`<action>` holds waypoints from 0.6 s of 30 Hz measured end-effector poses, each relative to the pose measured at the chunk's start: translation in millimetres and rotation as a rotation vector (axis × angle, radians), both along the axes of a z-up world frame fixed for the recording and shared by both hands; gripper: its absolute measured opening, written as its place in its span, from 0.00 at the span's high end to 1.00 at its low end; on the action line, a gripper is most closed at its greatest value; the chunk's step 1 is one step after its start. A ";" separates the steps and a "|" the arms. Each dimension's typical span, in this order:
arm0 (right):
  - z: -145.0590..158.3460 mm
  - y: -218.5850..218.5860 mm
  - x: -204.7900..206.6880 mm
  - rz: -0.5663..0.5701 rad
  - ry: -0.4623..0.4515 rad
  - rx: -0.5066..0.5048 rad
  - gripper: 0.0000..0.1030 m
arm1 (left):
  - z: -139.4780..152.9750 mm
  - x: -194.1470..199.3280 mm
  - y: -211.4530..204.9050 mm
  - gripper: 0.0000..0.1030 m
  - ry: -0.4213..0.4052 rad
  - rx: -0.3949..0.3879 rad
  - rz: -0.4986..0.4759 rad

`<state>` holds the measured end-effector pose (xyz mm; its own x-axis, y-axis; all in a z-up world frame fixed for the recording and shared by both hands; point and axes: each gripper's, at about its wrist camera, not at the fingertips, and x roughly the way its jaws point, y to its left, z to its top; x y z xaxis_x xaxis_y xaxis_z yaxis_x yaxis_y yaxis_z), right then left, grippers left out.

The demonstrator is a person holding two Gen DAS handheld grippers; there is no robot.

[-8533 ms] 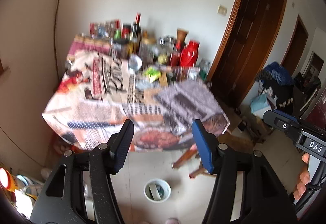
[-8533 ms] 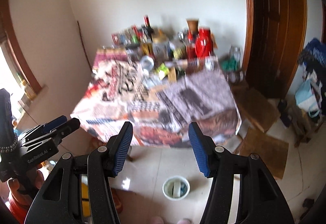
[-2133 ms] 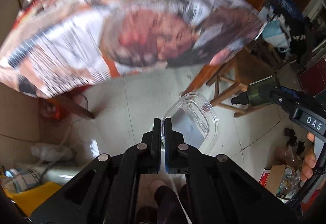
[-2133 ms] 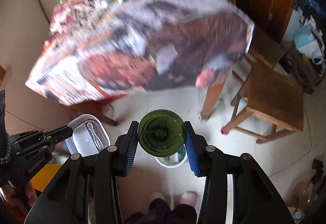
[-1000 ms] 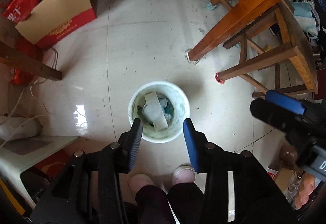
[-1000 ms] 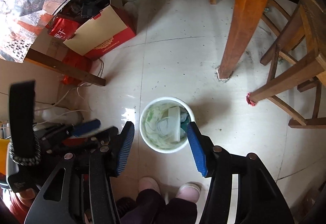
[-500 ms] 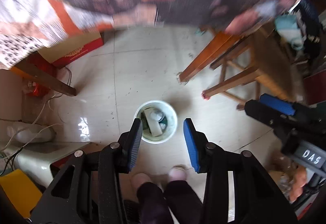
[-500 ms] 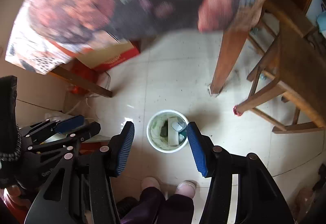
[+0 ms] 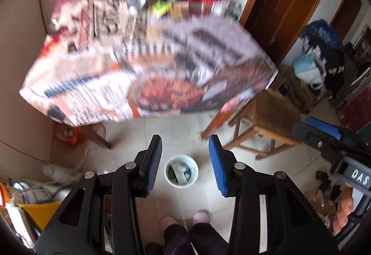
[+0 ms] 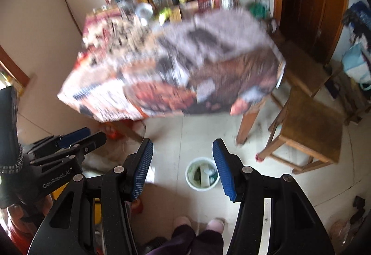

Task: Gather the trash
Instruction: 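Move both tools back up to the table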

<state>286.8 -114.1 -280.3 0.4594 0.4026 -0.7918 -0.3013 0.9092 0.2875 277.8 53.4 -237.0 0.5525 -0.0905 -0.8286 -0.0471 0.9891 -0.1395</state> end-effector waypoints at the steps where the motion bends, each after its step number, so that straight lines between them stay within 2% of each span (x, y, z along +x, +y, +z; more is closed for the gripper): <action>1: 13.9 -0.7 -3.6 -0.010 -0.023 -0.001 0.51 | 19.4 -6.2 4.7 0.60 -0.036 -0.004 -0.004; 5: 68.1 4.2 -18.0 -0.033 -0.123 -0.035 0.51 | 72.5 -21.9 19.0 0.60 -0.131 -0.040 -0.012; 11: 116.1 10.8 -34.3 -0.054 -0.218 -0.051 0.51 | 139.8 -45.7 40.0 0.57 -0.265 -0.002 0.002; 15: 137.4 13.3 -42.3 -0.053 -0.286 -0.016 0.51 | 162.7 -52.2 48.1 0.52 -0.327 0.036 0.016; 18: 147.9 18.6 -40.1 -0.070 -0.329 -0.038 0.47 | 174.6 -50.0 52.2 0.46 -0.368 0.046 0.004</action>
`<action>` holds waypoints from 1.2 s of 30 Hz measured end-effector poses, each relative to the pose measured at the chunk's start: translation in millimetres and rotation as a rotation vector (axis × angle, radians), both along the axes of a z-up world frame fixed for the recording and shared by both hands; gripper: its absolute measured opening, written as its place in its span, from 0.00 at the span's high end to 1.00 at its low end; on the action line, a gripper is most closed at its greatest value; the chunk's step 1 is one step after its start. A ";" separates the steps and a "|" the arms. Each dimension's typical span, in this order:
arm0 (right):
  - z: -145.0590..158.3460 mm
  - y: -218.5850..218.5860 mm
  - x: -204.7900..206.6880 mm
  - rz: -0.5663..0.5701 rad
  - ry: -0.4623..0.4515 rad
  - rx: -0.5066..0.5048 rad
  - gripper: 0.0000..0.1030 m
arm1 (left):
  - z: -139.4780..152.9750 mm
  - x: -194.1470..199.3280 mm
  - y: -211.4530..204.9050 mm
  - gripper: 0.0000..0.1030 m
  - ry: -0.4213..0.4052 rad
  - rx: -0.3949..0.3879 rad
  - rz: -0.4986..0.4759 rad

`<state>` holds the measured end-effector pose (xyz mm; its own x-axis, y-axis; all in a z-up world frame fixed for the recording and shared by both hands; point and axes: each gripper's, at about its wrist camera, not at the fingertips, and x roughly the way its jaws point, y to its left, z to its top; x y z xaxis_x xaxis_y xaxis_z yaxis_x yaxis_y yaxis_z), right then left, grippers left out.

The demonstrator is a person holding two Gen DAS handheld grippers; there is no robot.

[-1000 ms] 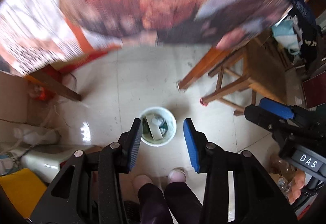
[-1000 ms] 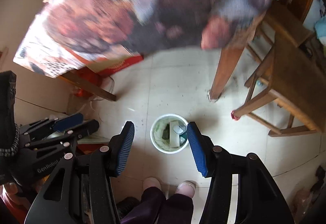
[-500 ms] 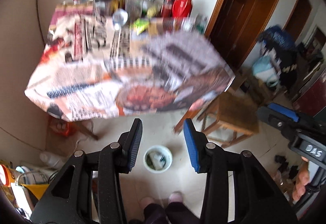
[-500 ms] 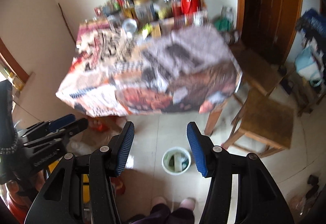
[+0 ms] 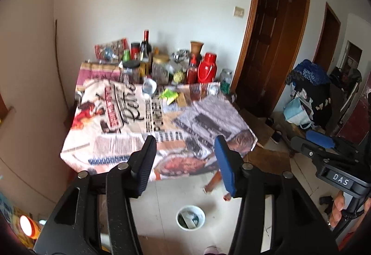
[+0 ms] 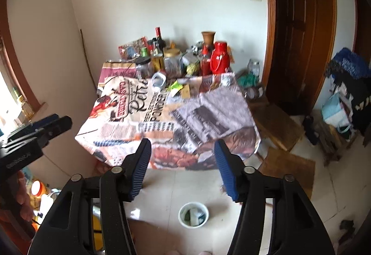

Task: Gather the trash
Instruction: 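Move both tools back up to the table, then grasp the green snack packet with the left tool while the right tool reaches the cardboard tag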

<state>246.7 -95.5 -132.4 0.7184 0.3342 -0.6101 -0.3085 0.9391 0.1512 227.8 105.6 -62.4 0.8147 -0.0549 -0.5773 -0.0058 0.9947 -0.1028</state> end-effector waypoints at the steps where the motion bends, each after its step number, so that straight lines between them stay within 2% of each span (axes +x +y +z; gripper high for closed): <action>1: 2.9 2.2 1.8 -0.008 -0.012 -0.008 0.47 | 4.3 3.1 2.4 0.44 -0.018 0.001 0.000; 5: 14.2 4.8 14.0 -0.024 -0.059 0.000 0.47 | 13.0 17.1 8.6 0.39 -0.058 -0.009 0.015; 7: 19.2 2.9 18.3 -0.023 -0.071 0.011 0.40 | 15.2 28.3 9.9 0.38 -0.071 -0.017 0.022; 11: 24.8 0.5 41.9 -0.021 -0.104 0.016 0.40 | 17.5 61.4 12.0 0.37 -0.087 -0.027 0.039; 14: 30.2 -2.6 67.7 -0.005 -0.127 0.012 0.40 | 23.6 90.5 7.7 0.36 -0.104 -0.004 0.070; 16: 34.7 -6.3 87.9 0.007 -0.139 0.016 0.40 | 28.8 109.8 3.0 0.33 -0.116 0.012 0.100; 21: 46.6 -16.2 144.2 0.068 -0.160 0.006 0.40 | 43.0 160.4 -12.3 0.10 -0.176 0.021 0.154; 26: 47.9 -20.4 191.6 0.128 -0.178 -0.030 0.40 | 44.5 203.6 -26.6 0.06 -0.217 0.061 0.239; 30: 39.0 -17.8 225.0 0.152 -0.156 -0.037 0.40 | 36.2 230.8 -27.1 0.01 -0.202 0.089 0.287; 36: 17.3 -6.6 270.5 0.153 -0.069 -0.029 0.40 | 12.9 280.6 -4.6 0.01 -0.090 0.030 0.270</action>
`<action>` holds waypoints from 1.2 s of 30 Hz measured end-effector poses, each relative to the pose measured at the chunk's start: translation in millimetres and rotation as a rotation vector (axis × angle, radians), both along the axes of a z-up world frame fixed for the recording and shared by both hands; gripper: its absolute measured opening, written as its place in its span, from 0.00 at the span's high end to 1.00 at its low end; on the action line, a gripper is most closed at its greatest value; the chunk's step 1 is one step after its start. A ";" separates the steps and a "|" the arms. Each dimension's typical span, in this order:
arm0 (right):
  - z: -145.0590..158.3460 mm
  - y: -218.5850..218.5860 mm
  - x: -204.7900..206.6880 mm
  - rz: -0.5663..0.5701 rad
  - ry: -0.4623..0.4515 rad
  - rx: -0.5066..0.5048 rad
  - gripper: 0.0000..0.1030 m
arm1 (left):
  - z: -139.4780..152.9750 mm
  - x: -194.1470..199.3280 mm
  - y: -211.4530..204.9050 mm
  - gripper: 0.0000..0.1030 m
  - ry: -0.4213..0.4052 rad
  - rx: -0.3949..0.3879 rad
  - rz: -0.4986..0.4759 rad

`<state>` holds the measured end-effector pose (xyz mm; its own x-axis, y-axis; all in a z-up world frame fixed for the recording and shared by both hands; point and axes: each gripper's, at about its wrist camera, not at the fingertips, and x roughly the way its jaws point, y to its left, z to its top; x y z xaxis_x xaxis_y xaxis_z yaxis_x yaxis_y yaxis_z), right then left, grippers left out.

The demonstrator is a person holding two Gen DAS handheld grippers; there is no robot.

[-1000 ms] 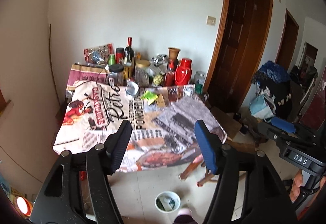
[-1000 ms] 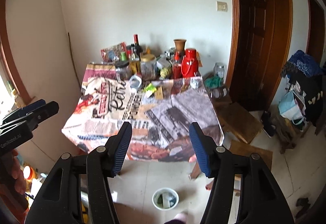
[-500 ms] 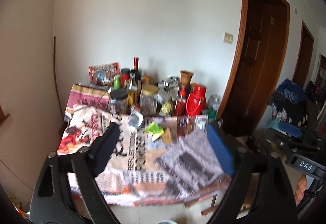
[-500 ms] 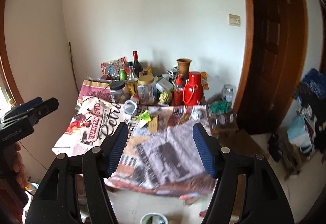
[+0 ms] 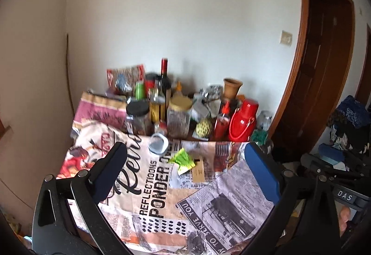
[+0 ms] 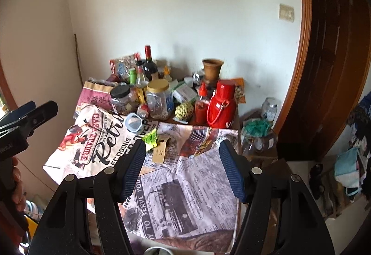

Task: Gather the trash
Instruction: 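Grasp the green snack packet with the left tool while the right tool reaches the cardboard tag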

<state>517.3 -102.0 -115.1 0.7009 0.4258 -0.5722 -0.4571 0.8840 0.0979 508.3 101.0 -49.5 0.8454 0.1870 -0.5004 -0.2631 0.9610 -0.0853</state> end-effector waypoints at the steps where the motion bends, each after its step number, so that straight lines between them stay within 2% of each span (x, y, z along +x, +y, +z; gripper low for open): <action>1: -4.5 1.7 6.9 -0.002 0.018 0.007 0.40 | -4.6 8.3 6.2 0.01 0.009 -0.010 -0.006; 3: -14.3 7.8 19.5 -0.021 0.054 0.017 0.39 | -12.6 20.9 15.9 0.01 0.018 -0.014 -0.013; 6: -27.6 18.9 37.2 -0.065 0.090 0.005 0.30 | -25.3 43.7 33.0 0.01 0.045 -0.012 -0.045; 12: -58.8 52.4 79.3 -0.129 0.207 -0.030 0.29 | -63.1 102.4 69.9 0.01 0.166 -0.042 -0.158; 16: -83.5 69.6 101.3 -0.151 0.267 -0.049 0.29 | -100.4 139.0 81.7 0.04 0.254 -0.055 -0.220; 18: -96.7 77.0 112.2 -0.166 0.299 -0.065 0.29 | -120.2 155.8 82.7 0.17 0.304 -0.053 -0.247; 19: -101.8 79.5 117.1 -0.174 0.312 -0.071 0.29 | -131.1 165.0 81.7 0.18 0.332 -0.053 -0.268; 25: -128.6 82.7 139.1 -0.210 0.361 -0.088 0.29 | -200.5 218.4 68.7 0.18 0.464 -0.066 -0.376; 28: -142.0 82.2 149.6 -0.224 0.381 -0.114 0.29 | -226.6 238.7 57.7 0.18 0.509 -0.035 -0.423; 32: -159.8 80.0 157.8 -0.230 0.414 -0.135 0.29 | -253.4 253.9 45.0 0.18 0.546 0.026 -0.460; 36: -170.4 82.8 161.8 -0.228 0.432 -0.149 0.29 | -265.2 258.2 43.1 0.21 0.551 0.043 -0.483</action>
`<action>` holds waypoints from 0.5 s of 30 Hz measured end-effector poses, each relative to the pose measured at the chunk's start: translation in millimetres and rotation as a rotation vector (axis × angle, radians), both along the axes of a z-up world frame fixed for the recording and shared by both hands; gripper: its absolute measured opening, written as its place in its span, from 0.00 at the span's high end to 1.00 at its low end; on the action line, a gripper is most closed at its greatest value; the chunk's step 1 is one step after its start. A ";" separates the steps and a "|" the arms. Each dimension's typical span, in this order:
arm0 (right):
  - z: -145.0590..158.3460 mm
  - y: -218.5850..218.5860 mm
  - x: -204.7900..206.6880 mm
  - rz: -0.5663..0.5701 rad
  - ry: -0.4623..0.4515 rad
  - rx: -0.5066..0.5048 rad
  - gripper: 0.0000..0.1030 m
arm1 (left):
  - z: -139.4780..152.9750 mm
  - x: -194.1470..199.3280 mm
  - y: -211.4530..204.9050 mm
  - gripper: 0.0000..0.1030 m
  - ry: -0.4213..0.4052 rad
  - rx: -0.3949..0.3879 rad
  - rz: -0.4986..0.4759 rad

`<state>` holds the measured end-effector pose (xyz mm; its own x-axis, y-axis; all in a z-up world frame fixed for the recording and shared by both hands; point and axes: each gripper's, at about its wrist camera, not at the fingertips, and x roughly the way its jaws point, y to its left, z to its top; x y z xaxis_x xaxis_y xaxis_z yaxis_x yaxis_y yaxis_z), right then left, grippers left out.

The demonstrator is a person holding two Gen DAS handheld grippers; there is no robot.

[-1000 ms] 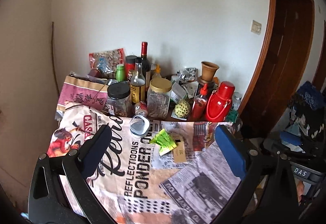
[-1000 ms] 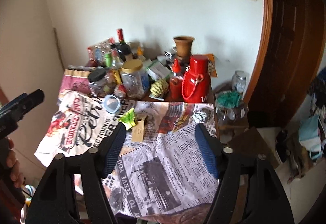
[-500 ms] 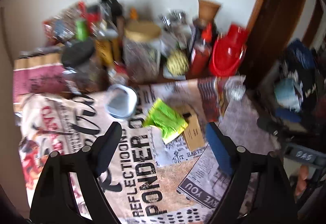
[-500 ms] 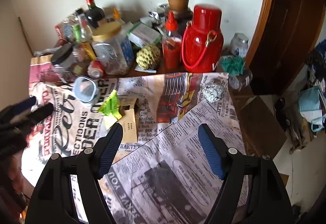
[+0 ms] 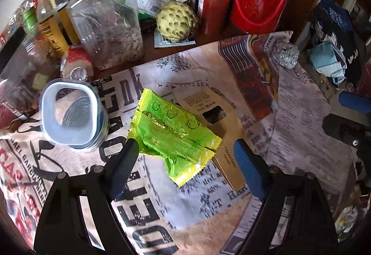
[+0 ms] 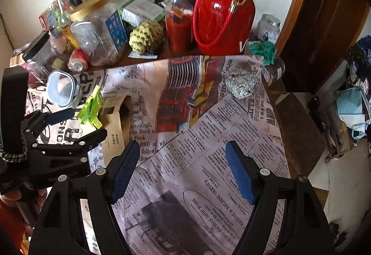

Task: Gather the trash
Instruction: 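Grasp the green snack packet with the left tool while the right tool reaches the cardboard tag, then grasp the brown cardboard tag with the right tool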

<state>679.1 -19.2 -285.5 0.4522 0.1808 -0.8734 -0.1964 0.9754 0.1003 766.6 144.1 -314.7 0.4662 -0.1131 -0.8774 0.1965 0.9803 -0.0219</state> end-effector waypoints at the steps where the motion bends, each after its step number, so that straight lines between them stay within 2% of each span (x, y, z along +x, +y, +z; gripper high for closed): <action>1: -1.4 0.2 -0.2 0.003 0.004 0.004 0.29 | -1.1 1.6 1.0 0.23 -0.001 -0.004 -0.002; 3: -3.7 2.1 -0.1 0.013 0.010 0.010 0.29 | -4.5 4.3 2.7 0.35 0.005 -0.018 -0.002; 5: -7.1 6.3 0.9 0.029 0.014 0.013 0.29 | -4.7 4.7 5.1 0.41 0.009 -0.053 -0.005; 6: -8.7 8.3 1.4 0.034 0.017 0.012 0.29 | -2.8 4.1 5.8 0.49 0.001 -0.066 -0.009; 7: -10.1 10.4 2.0 0.040 0.019 0.012 0.29 | -1.1 3.2 5.6 0.53 -0.001 -0.077 -0.016; 9: -13.0 15.6 3.7 0.053 0.028 0.024 0.29 | 3.6 1.4 6.2 0.70 -0.005 -0.083 -0.022; 11: -16.6 22.1 6.1 0.071 0.042 0.052 0.29 | 6.4 0.2 11.1 0.81 0.000 -0.084 -0.012; 15: -26.7 40.4 10.7 0.117 0.075 0.096 0.29 | 16.1 -7.0 31.5 0.88 0.006 -0.119 0.043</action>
